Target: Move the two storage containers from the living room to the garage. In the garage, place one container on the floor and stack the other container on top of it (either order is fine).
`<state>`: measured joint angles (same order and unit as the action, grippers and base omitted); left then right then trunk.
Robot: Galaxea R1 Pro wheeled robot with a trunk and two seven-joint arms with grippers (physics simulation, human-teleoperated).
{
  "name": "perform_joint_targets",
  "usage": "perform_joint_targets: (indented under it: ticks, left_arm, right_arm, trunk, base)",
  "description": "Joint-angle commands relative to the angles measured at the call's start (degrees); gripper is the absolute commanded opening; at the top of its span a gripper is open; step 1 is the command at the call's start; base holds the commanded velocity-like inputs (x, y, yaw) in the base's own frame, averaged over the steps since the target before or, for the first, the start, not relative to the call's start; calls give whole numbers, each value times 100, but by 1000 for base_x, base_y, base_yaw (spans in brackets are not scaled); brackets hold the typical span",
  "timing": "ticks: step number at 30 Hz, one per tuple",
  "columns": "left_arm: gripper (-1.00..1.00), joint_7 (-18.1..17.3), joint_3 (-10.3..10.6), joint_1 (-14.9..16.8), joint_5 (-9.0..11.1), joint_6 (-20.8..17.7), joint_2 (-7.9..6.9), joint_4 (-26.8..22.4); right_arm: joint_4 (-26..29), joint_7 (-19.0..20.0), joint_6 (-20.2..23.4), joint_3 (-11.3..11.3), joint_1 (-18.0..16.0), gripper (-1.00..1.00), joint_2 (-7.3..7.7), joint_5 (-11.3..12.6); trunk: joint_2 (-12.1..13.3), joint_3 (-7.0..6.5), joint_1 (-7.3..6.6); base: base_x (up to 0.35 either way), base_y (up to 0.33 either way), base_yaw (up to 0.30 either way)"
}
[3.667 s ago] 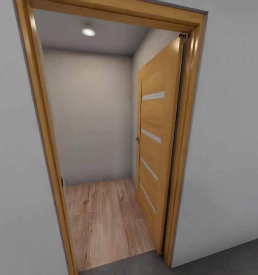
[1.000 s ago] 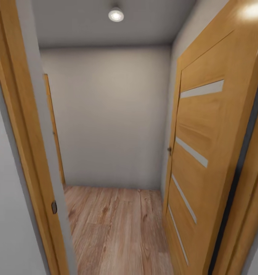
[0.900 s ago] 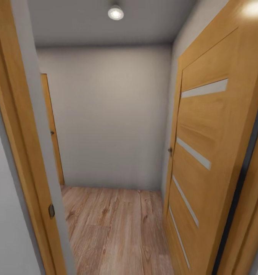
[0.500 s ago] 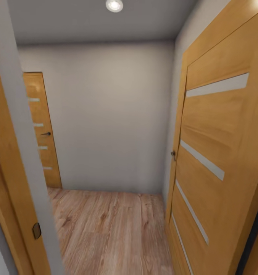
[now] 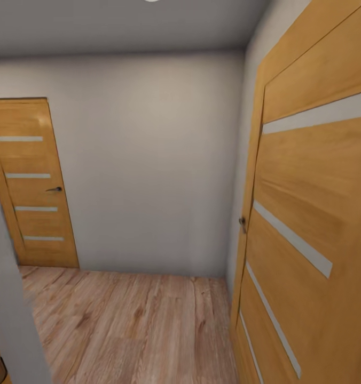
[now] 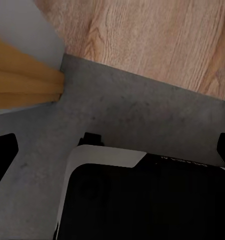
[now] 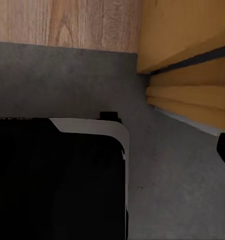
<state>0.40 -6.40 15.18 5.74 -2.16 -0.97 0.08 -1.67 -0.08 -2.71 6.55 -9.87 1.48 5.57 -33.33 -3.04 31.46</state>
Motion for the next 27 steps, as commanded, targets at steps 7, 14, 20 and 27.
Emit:
perform_joint_targets:
  ticks: [7, 14, 20, 27]
  left_arm:
    - [100, 4, -18, 2, 59, -21, -6, 1]
    - [100, 4, -18, 2, 59, -10, -9, 1]
    - [100, 4, -19, 2, 59, -4, -5, 1]
    - [100, 4, -17, 2, 59, -4, -4, 1]
  right_arm:
    - [-18, -1, -28, 48, -5, 100, -5, 58]
    - [-18, -1, -28, 48, -4, 100, -6, 58]
    - [-18, -1, -28, 48, -3, 100, -1, 58]
    - [-18, -1, -28, 48, -4, 100, 0, 58]
  trunk:
    - [-2, 1, 4]
    - [-2, 1, 4]
    - [-2, 1, 4]
    - [-2, 1, 4]
  base:
    - [214, -113, 0]
    - [31, -11, 0]
    - [27, 118, 0]
    - [20, 94, 0]
